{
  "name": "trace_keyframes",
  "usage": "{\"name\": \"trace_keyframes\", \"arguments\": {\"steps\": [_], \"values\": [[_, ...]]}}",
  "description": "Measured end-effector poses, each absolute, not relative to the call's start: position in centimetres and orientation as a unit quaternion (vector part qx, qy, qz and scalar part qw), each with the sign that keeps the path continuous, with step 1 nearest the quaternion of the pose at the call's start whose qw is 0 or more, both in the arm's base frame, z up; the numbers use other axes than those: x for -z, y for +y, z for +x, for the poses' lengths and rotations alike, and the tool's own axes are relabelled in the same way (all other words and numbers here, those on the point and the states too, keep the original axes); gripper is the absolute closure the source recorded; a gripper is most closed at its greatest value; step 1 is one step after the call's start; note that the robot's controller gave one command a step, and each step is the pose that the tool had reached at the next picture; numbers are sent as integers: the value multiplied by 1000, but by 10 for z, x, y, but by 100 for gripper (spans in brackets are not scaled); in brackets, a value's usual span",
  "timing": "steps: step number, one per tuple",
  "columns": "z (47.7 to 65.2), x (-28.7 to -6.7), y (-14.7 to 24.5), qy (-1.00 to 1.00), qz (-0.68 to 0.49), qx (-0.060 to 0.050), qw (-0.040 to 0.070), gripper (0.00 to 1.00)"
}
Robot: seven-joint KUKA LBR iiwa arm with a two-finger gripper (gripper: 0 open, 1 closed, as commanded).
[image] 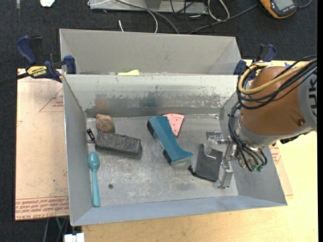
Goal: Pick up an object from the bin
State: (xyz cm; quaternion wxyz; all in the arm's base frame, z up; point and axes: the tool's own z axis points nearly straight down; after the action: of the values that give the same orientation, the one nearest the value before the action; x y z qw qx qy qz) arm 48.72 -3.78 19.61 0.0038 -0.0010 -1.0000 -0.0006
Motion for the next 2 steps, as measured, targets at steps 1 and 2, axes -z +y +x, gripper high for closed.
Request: {"name": "trace_keyframes", "arguments": {"steps": [1,2], "values": [[489,-200,-38,-1000,0,0,0,0],[495,-99,-67,-998,-60,1,-2,0]]}}
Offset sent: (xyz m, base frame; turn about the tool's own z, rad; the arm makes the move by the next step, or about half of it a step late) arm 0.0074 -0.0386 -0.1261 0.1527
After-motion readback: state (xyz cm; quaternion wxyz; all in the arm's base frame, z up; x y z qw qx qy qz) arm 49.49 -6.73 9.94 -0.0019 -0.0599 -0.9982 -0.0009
